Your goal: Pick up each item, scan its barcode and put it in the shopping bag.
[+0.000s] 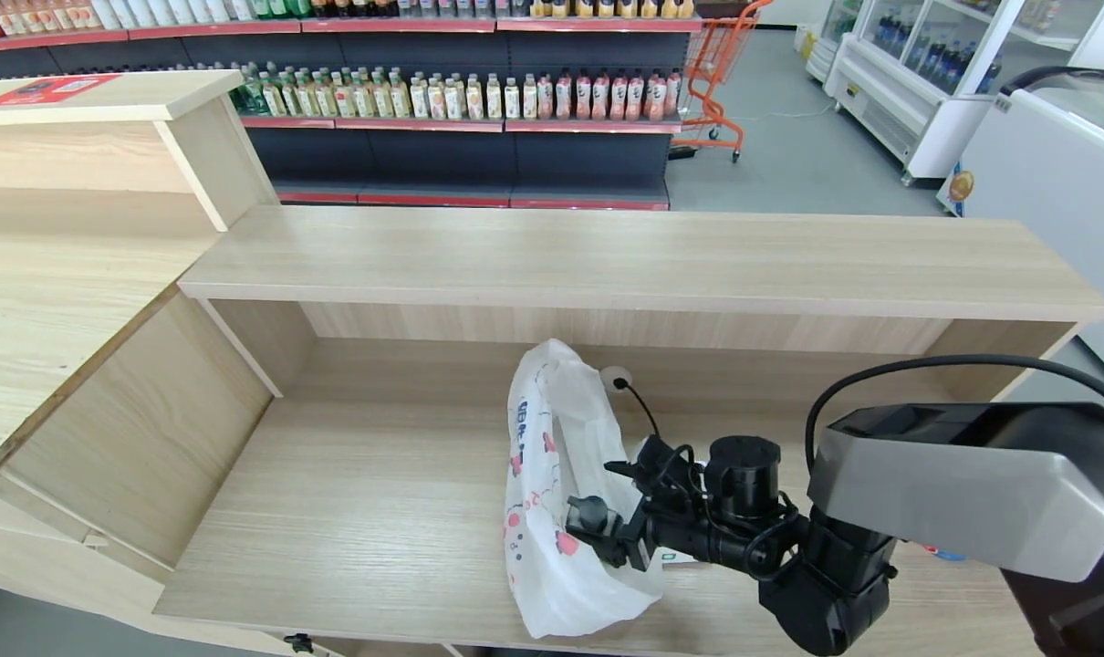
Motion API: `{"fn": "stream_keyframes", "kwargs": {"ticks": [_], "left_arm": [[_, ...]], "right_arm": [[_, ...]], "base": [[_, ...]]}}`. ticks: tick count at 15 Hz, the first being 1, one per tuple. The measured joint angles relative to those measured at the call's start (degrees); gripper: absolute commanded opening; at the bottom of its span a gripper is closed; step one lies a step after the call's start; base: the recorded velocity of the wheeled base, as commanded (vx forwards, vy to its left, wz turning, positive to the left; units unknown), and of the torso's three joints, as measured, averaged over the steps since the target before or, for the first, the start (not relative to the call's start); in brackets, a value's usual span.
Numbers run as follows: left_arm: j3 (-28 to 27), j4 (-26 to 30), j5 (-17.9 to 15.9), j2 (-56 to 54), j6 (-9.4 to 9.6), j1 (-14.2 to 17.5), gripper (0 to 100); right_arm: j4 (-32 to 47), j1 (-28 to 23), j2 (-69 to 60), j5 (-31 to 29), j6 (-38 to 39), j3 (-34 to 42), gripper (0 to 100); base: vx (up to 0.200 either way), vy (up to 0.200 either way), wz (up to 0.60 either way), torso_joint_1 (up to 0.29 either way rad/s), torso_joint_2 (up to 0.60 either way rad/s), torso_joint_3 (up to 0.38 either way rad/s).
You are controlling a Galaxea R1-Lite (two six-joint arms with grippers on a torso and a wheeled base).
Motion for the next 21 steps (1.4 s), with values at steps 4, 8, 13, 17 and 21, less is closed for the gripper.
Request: {"fn": "stream_keyframes", "kwargs": {"ticks": [4,8,13,17,21], "left_arm": [[0.00,0.00,0.00,0.00,-0.02,0.00,100],[0.00,0.02,0.00,0.00,-0.02,0.00,100],[0.00,0.00,0.00,0.00,0.00,0.00,100],[0.00,0.00,0.00,0.00,-0.02,-0.05,100],[0.00,0.00,0.00,0.00,0.00,-0.02,100]], "right_arm": [[3.13,-0.01,-4.46,-0.09,3.91,-0.65,100],[8.73,-3.69,-11.56,-1.46,8.70,2.56,100],[30.18,-13.68,-28.11,-4.58,8.92,13.17,100],[34.95,-24.67,-40.47,-9.26,8.89,19.09,100],[41.81,-34.21,-46.75,-9.70,3.99,24.47,100]], "base": [[0.000,0.000,0.00,0.000,0.00,0.000],[0.000,0.000,0.00,0.000,0.00,0.000],[0.000,0.000,0.00,0.000,0.00,0.000],[0.000,0.000,0.00,0.000,0.00,0.000],[0.000,0.000,0.00,0.000,0.00,0.000]]}}
